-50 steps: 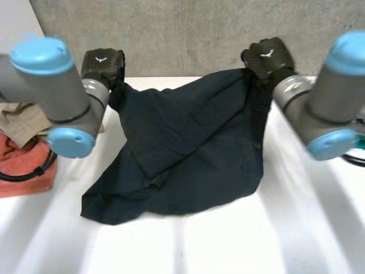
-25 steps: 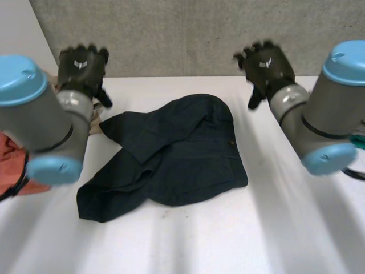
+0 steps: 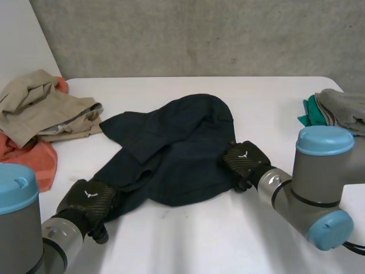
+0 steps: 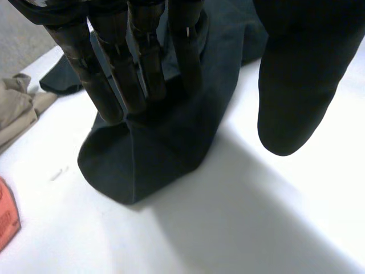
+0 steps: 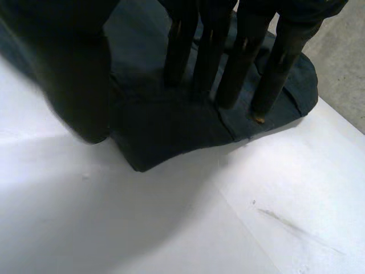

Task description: Fold the laundry.

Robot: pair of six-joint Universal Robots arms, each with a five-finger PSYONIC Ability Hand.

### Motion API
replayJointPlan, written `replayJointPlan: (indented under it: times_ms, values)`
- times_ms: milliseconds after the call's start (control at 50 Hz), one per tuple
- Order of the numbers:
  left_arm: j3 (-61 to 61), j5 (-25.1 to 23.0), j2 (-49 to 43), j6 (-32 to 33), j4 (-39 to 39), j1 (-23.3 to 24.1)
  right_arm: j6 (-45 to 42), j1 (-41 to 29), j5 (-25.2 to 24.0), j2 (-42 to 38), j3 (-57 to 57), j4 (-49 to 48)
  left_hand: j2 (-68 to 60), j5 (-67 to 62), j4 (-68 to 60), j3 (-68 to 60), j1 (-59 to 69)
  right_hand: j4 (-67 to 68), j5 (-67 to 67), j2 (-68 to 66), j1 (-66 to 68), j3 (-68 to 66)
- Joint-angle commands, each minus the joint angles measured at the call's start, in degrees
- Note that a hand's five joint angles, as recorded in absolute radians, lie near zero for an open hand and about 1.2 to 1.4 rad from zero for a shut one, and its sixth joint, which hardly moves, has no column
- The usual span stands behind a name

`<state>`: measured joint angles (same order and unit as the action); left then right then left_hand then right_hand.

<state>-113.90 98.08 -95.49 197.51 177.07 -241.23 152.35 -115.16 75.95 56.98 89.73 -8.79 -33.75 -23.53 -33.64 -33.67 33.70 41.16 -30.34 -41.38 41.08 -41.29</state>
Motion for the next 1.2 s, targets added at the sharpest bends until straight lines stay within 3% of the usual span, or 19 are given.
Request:
replayJointPlan:
  times_ms: [20, 200, 300, 500, 660, 720, 740, 800, 940, 1120, 1200]
  values:
    - [-0.7, -0.8, -1.3, 0.1, 1.3, -1.5, 0.4, 0.2, 0.7, -2.2, -1.8, -3.0, 6.0, 5.8, 5.9, 5.9, -6.0, 38.8, -39.7, -38.6, 38.9, -38.7]
    - [-1.1, -1.1, -5.9, 1.7, 8.0, -3.3, 0.9, 0.8, 1.7, 0.1, 0.1, -4.0, 6.4, 6.2, 6.3, 6.3, -6.3, 38.8, -39.7, -38.6, 38.9, -38.7]
    - [-1.8, -1.2, -8.7, 5.2, 12.4, -6.2, 0.9, 0.7, 1.7, 4.3, 2.2, -3.9, 5.4, 5.1, 5.3, 5.3, -5.3, 38.8, -39.7, -38.6, 38.9, -38.7]
    - [-1.2, -1.2, -12.4, 10.9, 19.3, -6.7, 0.8, 0.8, 1.7, 4.8, 3.5, -3.4, 3.0, 2.8, 2.9, 2.9, -3.0, 38.8, -39.7, -38.6, 38.9, -38.7]
    - [0.3, -1.3, -13.8, 11.2, 23.1, -6.9, 0.8, 0.6, 1.6, 4.8, 4.0, -3.4, -19.2, -19.4, -19.3, -19.2, 19.2, 38.8, -39.7, -38.6, 38.9, -38.7]
    - [0.6, -1.3, -13.8, 11.2, 24.5, -6.8, 0.8, 0.6, 1.7, 4.8, 4.0, -3.4, -35.1, -35.3, -35.2, -35.2, 35.2, 38.8, -39.7, -38.6, 38.9, -38.7]
    - [0.7, -1.3, -13.8, 11.2, 25.1, -6.7, 0.8, 0.6, 1.7, 4.8, 4.2, -3.4, -46.1, -46.4, -46.2, -46.2, 46.2, 38.8, -39.7, -38.6, 38.9, -38.7]
    - [0.8, -1.3, -13.1, 11.3, 25.3, -6.5, 0.7, 0.6, 1.7, 5.0, 4.2, -3.3, -46.3, -46.5, -46.4, -46.3, 46.3, 38.8, -39.7, -38.6, 38.9, -38.7]
    - [2.1, -1.1, -3.1, 12.5, 22.3, -6.4, -4.0, 0.9, 2.5, 13.7, 3.0, 1.8, -46.3, -46.5, -46.4, -46.3, 46.3, 38.8, -39.7, -38.6, 38.9, -38.7]
    - [10.8, -1.4, 18.3, 13.3, 9.1, -5.1, -17.3, 5.6, 4.1, 29.4, -6.9, 20.9, -46.3, -46.5, -46.4, -46.3, 46.3, 38.8, -39.7, -38.6, 38.9, -38.7]
    - [15.0, -2.9, 21.7, 13.1, 5.1, -3.7, -17.8, 6.5, 3.9, 32.8, -12.0, 27.7, -46.3, -46.5, -46.4, -46.3, 46.3, 38.8, -39.7, -38.6, 38.9, -38.7]
